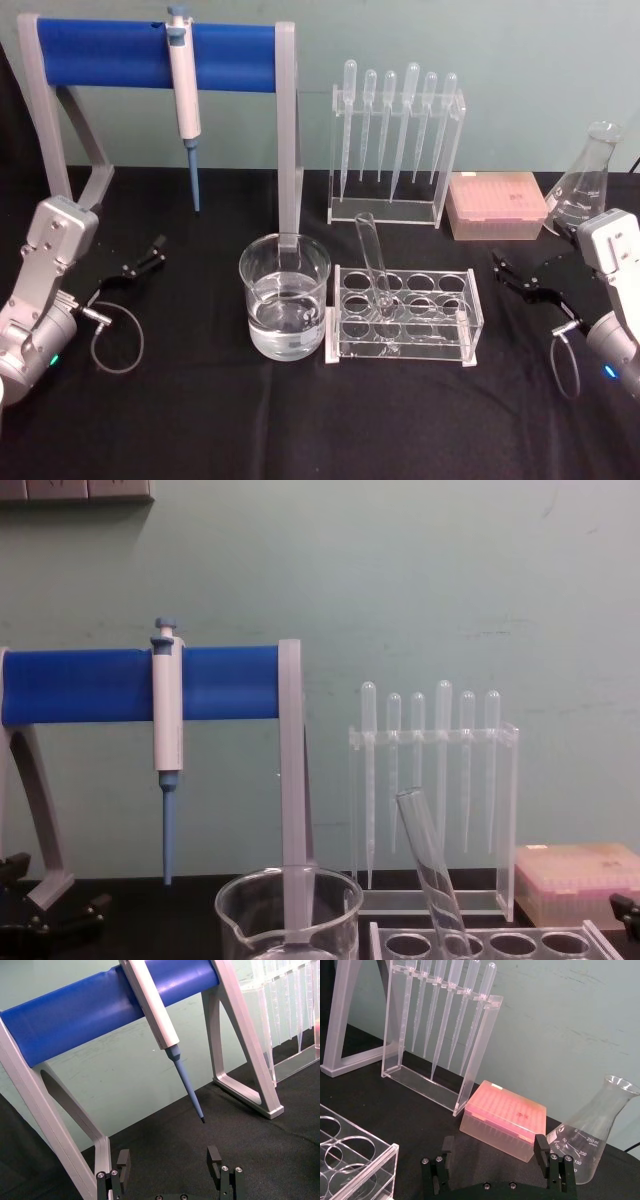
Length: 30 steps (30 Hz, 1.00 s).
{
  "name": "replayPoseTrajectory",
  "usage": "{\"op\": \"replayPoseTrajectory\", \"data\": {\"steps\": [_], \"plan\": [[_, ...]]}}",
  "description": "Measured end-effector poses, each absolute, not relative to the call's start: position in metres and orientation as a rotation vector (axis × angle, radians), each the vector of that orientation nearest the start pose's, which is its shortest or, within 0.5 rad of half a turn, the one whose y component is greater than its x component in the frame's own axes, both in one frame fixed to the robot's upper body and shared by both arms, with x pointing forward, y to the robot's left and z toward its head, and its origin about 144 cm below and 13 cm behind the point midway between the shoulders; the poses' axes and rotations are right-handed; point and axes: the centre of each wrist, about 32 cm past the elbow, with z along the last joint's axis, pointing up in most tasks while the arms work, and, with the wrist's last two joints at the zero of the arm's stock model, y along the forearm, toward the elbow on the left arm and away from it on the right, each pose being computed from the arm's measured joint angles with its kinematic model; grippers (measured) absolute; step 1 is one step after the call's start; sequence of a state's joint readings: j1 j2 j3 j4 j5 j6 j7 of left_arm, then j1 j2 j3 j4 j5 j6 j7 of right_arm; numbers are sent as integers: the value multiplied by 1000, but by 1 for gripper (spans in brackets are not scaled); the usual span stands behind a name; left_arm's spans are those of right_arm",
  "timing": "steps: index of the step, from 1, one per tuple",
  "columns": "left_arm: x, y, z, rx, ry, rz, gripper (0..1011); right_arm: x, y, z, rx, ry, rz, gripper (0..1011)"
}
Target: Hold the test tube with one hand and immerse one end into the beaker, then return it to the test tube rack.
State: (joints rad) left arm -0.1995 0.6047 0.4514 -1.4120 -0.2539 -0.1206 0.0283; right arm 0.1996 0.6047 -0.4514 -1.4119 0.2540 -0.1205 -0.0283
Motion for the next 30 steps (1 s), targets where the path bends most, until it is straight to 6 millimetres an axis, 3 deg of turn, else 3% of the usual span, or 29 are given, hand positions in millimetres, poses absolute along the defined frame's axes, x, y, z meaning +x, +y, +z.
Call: {"op": "replayPoseTrajectory", "data": {"steps": [30], "plan": [[489, 310, 1140, 305, -285, 1248, 1000, 489, -310, 1140, -305, -285, -1248, 1002]]}}
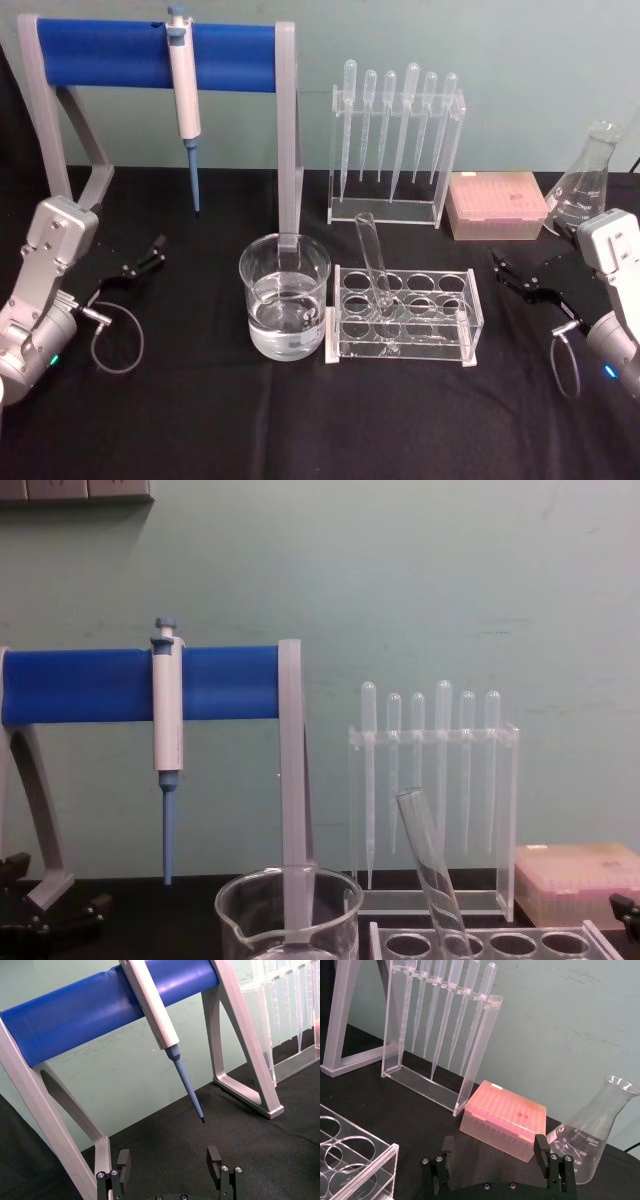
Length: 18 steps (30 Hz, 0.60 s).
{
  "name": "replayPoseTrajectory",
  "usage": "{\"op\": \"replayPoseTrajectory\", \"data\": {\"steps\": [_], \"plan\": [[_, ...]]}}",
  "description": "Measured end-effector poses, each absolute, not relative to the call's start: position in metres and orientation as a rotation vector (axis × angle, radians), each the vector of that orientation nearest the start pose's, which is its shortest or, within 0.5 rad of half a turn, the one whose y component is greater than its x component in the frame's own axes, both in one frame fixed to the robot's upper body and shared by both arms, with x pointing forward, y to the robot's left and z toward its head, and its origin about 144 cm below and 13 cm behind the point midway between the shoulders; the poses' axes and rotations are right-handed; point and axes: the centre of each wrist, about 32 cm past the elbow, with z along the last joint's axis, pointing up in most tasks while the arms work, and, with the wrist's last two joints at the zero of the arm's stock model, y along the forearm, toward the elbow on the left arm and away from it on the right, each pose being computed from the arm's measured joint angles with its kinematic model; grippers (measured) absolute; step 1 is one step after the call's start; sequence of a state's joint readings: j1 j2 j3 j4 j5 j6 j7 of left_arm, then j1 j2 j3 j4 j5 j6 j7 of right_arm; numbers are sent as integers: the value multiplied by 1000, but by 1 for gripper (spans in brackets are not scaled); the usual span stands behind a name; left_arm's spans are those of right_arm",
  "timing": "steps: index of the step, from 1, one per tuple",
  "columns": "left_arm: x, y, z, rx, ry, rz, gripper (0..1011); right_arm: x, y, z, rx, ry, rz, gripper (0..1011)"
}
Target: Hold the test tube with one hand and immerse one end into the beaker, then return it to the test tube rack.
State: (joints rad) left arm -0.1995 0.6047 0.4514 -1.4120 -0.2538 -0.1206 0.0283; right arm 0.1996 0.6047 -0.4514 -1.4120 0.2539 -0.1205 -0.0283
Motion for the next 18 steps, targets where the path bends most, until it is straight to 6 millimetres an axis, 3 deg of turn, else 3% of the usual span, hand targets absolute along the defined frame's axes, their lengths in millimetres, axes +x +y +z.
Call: {"op": "replayPoseTrajectory", "data": {"steps": [12, 18], "plan": [[489, 310, 1140, 304, -285, 1248, 1000, 488, -310, 1140, -304, -285, -1248, 1002], [489, 310, 1140, 304, -285, 1248, 1000, 477, -311, 1148, -284, -298, -1257, 1002]]}}
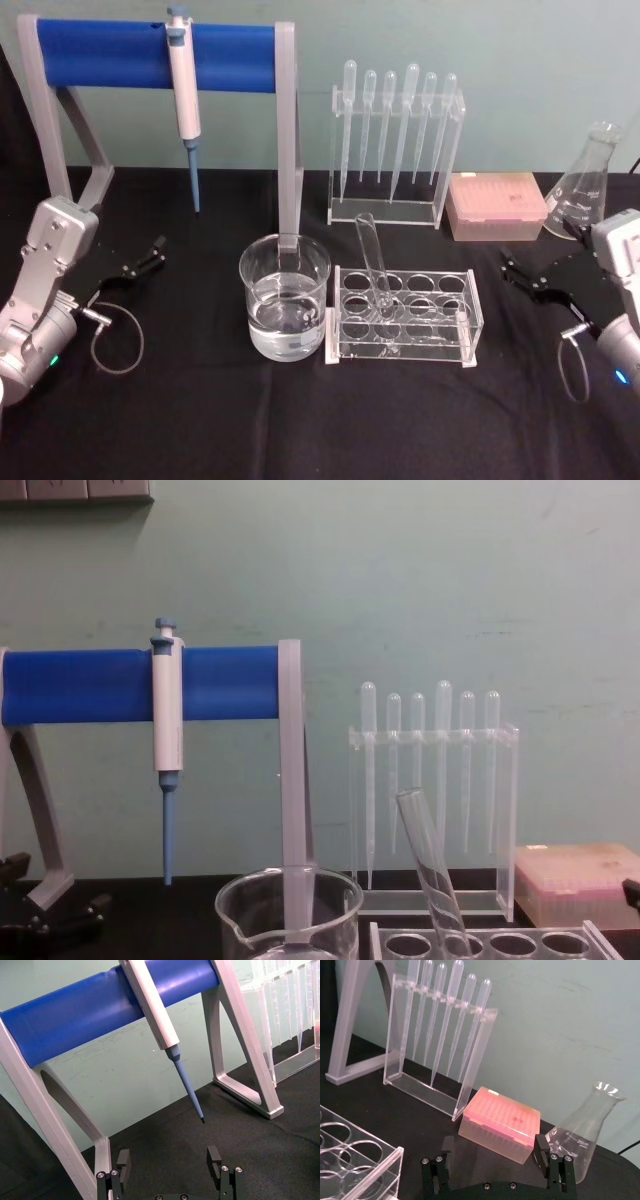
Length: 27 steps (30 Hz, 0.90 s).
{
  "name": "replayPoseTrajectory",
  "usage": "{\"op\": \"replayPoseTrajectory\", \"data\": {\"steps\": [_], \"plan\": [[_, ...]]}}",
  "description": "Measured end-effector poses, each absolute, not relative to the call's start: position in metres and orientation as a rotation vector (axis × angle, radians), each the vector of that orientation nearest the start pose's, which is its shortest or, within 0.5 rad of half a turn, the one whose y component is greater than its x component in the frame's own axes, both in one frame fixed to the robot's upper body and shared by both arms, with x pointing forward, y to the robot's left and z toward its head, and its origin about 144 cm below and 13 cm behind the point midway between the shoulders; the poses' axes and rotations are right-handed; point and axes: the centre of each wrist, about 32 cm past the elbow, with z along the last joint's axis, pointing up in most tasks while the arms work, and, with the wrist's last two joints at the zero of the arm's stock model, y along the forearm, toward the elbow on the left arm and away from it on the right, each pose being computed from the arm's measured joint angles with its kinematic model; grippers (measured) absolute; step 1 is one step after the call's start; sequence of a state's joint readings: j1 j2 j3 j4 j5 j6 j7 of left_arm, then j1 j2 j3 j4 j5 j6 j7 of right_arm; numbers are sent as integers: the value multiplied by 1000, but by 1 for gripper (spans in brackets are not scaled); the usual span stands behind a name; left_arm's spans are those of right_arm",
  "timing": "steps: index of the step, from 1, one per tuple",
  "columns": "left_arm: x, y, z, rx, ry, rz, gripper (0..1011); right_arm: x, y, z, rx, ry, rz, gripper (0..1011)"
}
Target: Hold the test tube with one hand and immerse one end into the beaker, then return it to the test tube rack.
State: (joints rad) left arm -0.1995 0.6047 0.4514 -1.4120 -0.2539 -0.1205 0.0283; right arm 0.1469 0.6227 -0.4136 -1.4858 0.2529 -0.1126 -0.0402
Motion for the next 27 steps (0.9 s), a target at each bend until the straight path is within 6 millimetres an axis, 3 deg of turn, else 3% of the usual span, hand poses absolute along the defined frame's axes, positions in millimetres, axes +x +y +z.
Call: {"op": "replayPoseTrajectory", "data": {"steps": [7, 13, 21, 27], "plan": [[489, 310, 1140, 304, -285, 1248, 1000, 448, -305, 1169, -246, -280, -1238, 1002], [489, 310, 1140, 304, -285, 1248, 1000, 439, -296, 1187, -228, -226, -1115, 1002], [489, 310, 1140, 304, -285, 1248, 1000, 450, -279, 1212, -252, -159, -840, 1002], [489, 310, 1140, 304, -285, 1248, 1000, 467, -265, 1223, -260, -148, -746, 1002]]}}
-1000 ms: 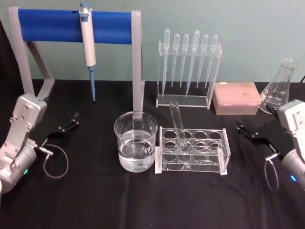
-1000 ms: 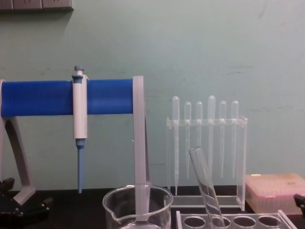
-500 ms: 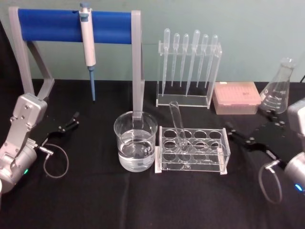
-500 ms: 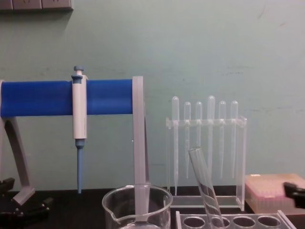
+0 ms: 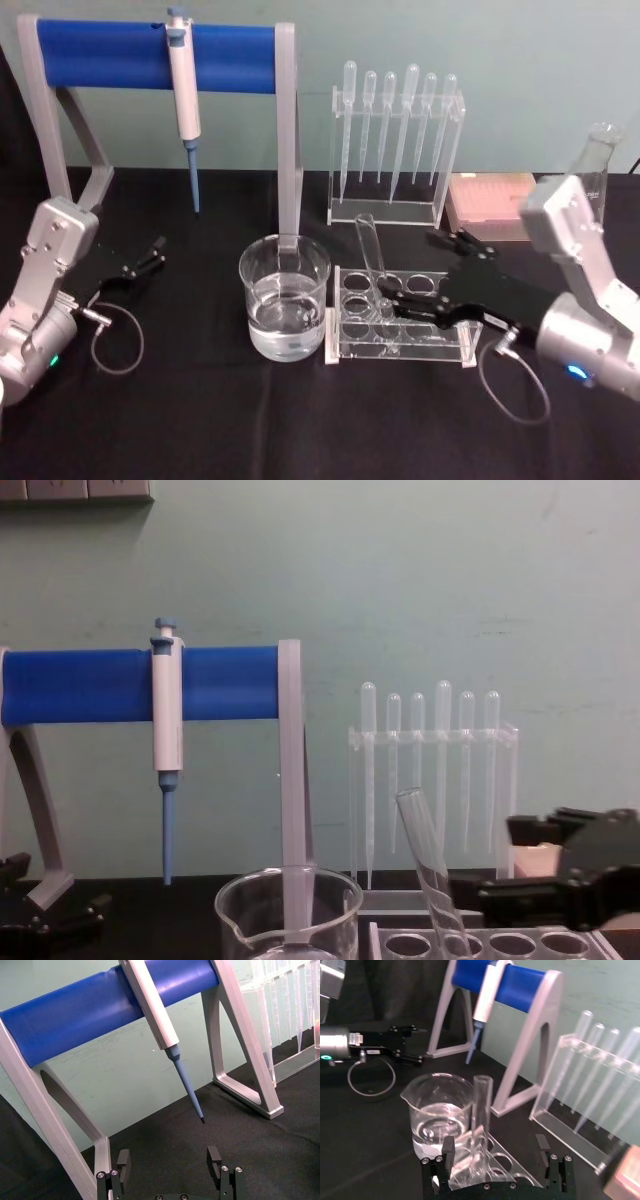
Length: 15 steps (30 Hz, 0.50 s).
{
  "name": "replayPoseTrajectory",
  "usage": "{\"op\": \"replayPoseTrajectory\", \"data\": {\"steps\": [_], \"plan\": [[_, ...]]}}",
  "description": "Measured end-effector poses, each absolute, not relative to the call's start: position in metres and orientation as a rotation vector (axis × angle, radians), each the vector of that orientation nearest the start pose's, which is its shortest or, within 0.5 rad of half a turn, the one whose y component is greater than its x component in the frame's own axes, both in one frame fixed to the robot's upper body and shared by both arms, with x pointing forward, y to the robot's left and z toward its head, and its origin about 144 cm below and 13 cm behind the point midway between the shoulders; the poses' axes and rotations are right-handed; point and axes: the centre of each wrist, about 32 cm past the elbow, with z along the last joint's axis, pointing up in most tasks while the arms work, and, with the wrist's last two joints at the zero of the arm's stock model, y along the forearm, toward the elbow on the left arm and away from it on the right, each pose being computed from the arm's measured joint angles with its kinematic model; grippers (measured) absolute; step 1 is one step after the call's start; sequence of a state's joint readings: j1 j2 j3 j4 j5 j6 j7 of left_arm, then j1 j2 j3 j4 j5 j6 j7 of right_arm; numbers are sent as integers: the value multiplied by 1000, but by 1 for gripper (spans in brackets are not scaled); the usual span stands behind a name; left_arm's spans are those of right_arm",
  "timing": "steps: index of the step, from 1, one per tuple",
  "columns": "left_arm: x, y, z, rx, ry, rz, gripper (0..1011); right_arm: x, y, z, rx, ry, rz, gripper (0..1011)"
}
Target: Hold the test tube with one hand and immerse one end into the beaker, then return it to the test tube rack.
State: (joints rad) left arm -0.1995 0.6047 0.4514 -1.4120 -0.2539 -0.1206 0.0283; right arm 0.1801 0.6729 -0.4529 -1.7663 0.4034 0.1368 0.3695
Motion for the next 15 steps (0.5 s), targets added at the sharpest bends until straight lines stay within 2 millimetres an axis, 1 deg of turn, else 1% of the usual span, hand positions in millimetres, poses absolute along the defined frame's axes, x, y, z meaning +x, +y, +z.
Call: {"op": "replayPoseTrajectory", "data": {"steps": [3, 6, 15], "plan": [[489, 310, 1140, 305, -285, 1248, 1000, 474, -260, 1227, -268, -148, -727, 1002], [489, 310, 1140, 304, -285, 1248, 1000, 487, -253, 1230, -287, -138, -699, 1002], [489, 310, 1140, 304, -285, 1248, 1000, 506, -242, 1229, -309, -117, -664, 1002]]}}
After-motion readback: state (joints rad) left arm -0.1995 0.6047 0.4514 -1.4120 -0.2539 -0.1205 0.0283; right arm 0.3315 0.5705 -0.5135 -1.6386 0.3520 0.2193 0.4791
